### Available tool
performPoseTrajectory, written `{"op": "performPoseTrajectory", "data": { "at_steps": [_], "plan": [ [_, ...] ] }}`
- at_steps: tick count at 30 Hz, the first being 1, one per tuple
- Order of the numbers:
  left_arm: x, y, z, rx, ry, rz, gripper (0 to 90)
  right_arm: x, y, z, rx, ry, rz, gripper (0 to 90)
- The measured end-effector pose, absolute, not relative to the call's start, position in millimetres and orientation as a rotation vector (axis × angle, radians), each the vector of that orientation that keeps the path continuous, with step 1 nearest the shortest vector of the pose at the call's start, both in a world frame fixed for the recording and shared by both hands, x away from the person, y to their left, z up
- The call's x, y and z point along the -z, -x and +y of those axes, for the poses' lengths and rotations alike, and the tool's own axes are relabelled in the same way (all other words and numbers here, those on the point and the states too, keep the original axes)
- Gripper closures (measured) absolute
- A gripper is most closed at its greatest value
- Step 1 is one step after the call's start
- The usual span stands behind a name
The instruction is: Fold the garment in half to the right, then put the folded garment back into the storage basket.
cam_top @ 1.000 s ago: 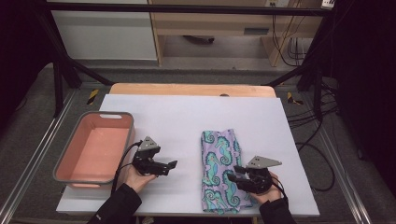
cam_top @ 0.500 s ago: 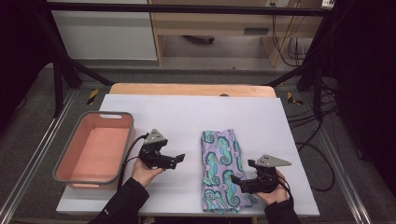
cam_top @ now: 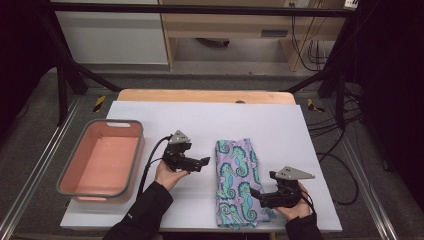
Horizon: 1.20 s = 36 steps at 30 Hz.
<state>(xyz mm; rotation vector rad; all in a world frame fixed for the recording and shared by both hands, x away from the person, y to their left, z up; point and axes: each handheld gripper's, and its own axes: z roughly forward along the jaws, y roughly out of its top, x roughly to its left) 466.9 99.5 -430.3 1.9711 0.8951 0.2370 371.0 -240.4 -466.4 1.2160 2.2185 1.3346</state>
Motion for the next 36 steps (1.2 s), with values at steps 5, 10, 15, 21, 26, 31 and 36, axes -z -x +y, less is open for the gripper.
{"op": "performPoseTrajectory", "data": {
  "at_steps": [5, 10, 15, 21, 26, 31, 36],
  "plan": [
    [430.2, -475.4, 87.2, -0.251, -1.974, 0.903, 5.7, 466.3, -367.9, -241.1, -1.341, -1.211, 2.219, 0.8],
    [430.9, -483.3, 76.6, -0.264, -1.988, 0.905, 5.7, 466.8, -366.7, -241.1, -1.337, -1.208, 2.229, 0.7],
    [431.8, -490.0, 66.3, -0.254, -1.998, 0.907, 5.8, 467.0, -367.0, -241.4, -1.338, -1.211, 2.223, 0.7],
    [433.7, -497.2, 55.9, -0.254, -2.001, 0.917, 7.1, 467.3, -367.1, -241.4, -1.333, -1.216, 2.224, 0.7],
    [438.8, -503.5, 48.8, -0.255, -2.032, 0.939, 9.2, 467.9, -367.0, -240.5, -1.332, -1.223, 2.228, 0.7],
    [447.5, -511.1, 47.2, -0.241, -2.047, 0.976, 18.1, 467.8, -366.5, -240.0, -1.336, -1.221, 2.224, 0.7],
    [453.9, -513.9, 44.7, -0.209, -2.058, 0.997, 25.3, 467.9, -366.4, -239.3, -1.336, -1.222, 2.229, 0.7]
  ]
}}
